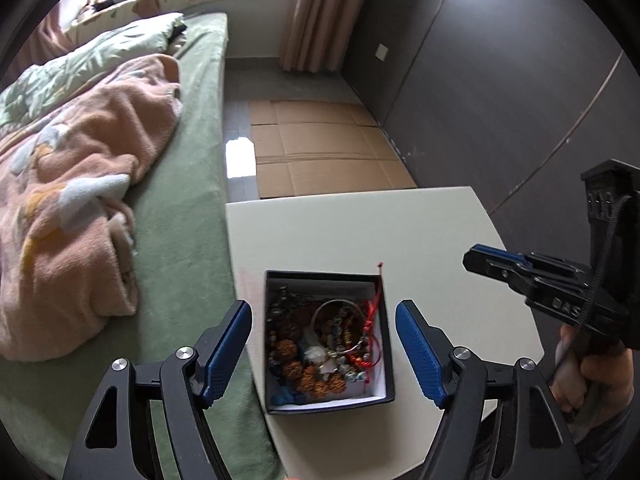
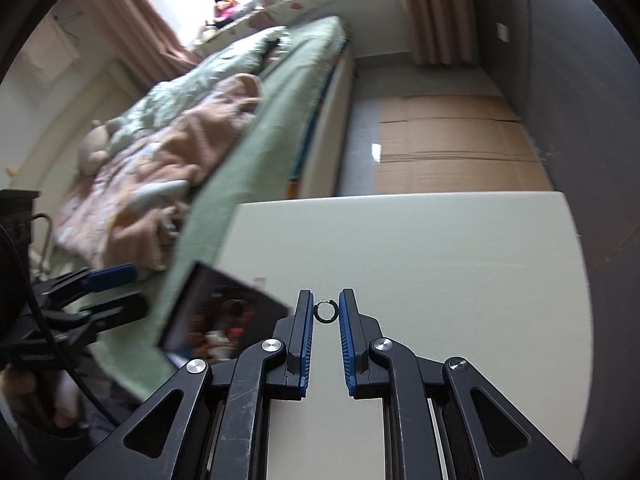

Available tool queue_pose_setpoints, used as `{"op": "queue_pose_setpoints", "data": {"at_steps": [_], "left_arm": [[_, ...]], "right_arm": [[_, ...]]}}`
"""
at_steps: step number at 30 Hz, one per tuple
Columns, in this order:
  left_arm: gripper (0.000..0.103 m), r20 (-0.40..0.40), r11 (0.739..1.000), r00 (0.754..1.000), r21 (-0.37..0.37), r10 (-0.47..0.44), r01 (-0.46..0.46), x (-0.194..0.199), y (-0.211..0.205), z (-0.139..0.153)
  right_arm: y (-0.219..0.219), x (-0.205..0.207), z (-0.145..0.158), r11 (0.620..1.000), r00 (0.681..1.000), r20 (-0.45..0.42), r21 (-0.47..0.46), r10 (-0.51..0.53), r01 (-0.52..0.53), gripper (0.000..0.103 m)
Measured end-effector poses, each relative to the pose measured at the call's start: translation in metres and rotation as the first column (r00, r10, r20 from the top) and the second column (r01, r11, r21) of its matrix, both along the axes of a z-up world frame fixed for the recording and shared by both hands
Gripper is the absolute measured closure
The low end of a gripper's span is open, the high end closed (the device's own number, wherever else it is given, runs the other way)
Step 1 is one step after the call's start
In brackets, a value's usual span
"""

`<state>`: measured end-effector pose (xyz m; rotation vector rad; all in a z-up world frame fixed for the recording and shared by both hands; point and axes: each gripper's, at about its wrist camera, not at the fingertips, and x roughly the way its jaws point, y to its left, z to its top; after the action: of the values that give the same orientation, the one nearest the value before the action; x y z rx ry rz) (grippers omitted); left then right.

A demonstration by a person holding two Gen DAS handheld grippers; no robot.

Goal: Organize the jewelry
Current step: 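Carry the small silver ring into the box and open the right gripper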

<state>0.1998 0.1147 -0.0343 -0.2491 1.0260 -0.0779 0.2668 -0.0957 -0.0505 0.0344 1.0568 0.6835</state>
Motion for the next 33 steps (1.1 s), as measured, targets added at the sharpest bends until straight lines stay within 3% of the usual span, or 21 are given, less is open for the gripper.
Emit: {"op": "queue_pose_setpoints", "data": {"at_steps": [8, 22, 26, 27, 31, 33], "left_arm": [[0.028, 0.022, 0.997, 0.997, -0.001, 0.08, -0.08, -0.021, 0.03, 0.003], [0.028, 0.032, 0.987, 0.987, -0.004, 0.159, -0.159, -0.038, 0.07, 0.002], [0.028, 0.032, 0.986, 0.986, -0.004, 0.166, -0.166, -0.039, 0.073, 0.002], [0.028, 0.032, 0.986, 0.985, -0.006, 0.168, -0.168, -0.039, 0.073, 0.002], [0.022, 0.033, 0.987, 0.986, -0.014, 0.161, -0.161, -0.038, 0.071, 0.003], [0.016, 0.042, 0.988, 0.988, -0.016, 0.151, -0.15, -0.038, 0.067, 0.005]], "right_arm": [[0.038, -0.017, 0.012, 0.996, 0.998, -0.002, 0.056, 0.067, -0.067, 0.088], [0.093, -0.004, -0.035, 0.995, 0.992, -0.08, 0.015, 0.095, -0.094, 0.088], [0.098, 0.0, -0.036, 0.996, 0.993, -0.082, -0.008, 0.089, -0.09, 0.088], [0.099, 0.001, -0.036, 0.996, 0.992, -0.088, -0.008, 0.089, -0.09, 0.085], [0.091, 0.001, -0.028, 0.999, 0.995, -0.089, 0.001, 0.053, -0.053, 0.041], [0.082, -0.003, -0.016, 0.999, 0.997, -0.071, 0.013, 0.038, -0.037, 0.04]]}}
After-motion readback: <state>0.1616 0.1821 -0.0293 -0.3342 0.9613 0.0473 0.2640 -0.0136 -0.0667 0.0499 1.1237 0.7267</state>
